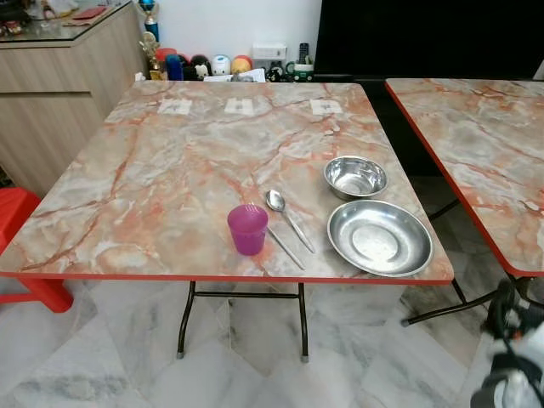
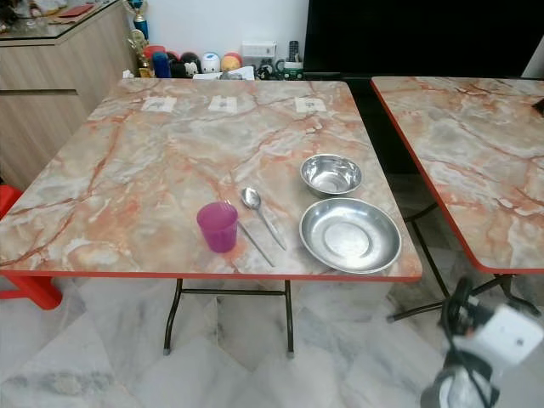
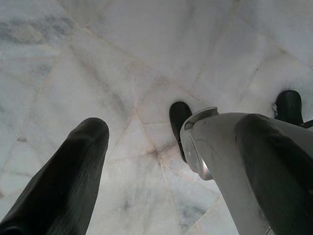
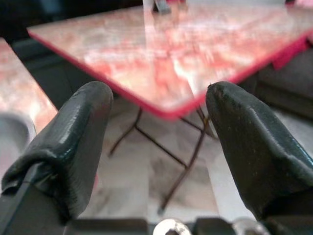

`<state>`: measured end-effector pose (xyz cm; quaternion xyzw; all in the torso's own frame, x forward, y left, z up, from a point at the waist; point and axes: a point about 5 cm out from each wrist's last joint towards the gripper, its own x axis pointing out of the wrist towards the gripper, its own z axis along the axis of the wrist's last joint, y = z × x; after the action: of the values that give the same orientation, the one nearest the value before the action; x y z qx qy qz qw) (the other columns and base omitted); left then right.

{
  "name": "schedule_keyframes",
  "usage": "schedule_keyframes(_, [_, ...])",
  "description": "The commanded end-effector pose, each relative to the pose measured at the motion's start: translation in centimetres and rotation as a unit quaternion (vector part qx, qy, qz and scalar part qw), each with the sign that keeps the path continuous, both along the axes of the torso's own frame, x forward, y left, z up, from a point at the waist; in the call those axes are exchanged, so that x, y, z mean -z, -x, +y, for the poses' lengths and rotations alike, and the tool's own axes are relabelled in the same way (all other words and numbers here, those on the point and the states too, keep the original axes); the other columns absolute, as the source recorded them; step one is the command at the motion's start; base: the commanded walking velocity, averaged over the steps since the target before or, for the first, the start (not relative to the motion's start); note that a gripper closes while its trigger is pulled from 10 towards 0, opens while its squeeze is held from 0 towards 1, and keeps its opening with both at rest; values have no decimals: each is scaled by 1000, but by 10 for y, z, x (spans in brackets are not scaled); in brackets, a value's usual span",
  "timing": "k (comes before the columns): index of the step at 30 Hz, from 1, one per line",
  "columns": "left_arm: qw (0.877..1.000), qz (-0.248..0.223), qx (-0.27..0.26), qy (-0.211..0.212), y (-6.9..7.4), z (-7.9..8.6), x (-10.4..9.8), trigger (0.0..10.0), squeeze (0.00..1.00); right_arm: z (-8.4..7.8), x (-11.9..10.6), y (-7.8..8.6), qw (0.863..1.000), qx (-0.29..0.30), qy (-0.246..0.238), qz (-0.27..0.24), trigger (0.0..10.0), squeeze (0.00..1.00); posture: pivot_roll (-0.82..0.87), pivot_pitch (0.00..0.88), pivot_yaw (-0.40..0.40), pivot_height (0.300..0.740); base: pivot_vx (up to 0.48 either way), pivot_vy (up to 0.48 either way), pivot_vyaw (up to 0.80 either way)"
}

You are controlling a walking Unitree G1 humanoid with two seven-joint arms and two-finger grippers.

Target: Setting the table

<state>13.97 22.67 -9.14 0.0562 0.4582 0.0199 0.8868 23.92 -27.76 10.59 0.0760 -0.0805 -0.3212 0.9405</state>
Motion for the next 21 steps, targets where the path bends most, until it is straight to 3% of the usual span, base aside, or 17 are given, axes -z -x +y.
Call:
schedule_keyframes(1, [1000,17,-7,0,8,2,3,10000,0,-8,-12,-3,1000,15,1,-15,10000,0,-48,78,-11,740,0,0,0])
schedule_keyframes(7, [1000,16,-6,1,8,1,3,10000,0,-6,-20,-26,999,-16,-26,-14,10000,0,-36,77,-15,740,0,0,0])
schedule_keyframes(8, [1000,14,-7,2,8,2,3,10000,0,-2,-18,-32,999,-34,-41,-3,10000,247,-41,77,-13,740,0,0,0])
schedule_keyframes(9, [1000,13,-9,3,8,2,3,10000,0,0,-16,-36,997,-48,-53,5,10000,247,-41,77,-13,740,0,0,0])
schedule_keyframes(10, [1000,14,-8,3,8,2,3,10000,0,5,-14,-42,995,-62,-80,9,10000,1000,-45,78,-10,740,0,0,0])
schedule_keyframes(12, [1000,14,-8,3,8,2,3,10000,0,5,-14,-42,995,-62,-80,9,10000,1000,-45,78,-10,740,0,0,0])
schedule_keyframes(14, [1000,15,-6,3,9,3,3,10000,0,12,-13,-53,989,-87,-119,7,10000,1000,-44,81,-4,740,0,0,0])
schedule_keyframes(15, [1000,16,-4,3,9,3,3,10000,0,17,-16,-61,986,-101,-131,4,10000,0,-38,83,-5,740,0,0,0])
schedule_keyframes(21, [1000,17,-4,3,10,3,3,10000,0,27,-26,-85,980,-137,-147,2,10000,0,-32,85,-4,740,0,0,0])
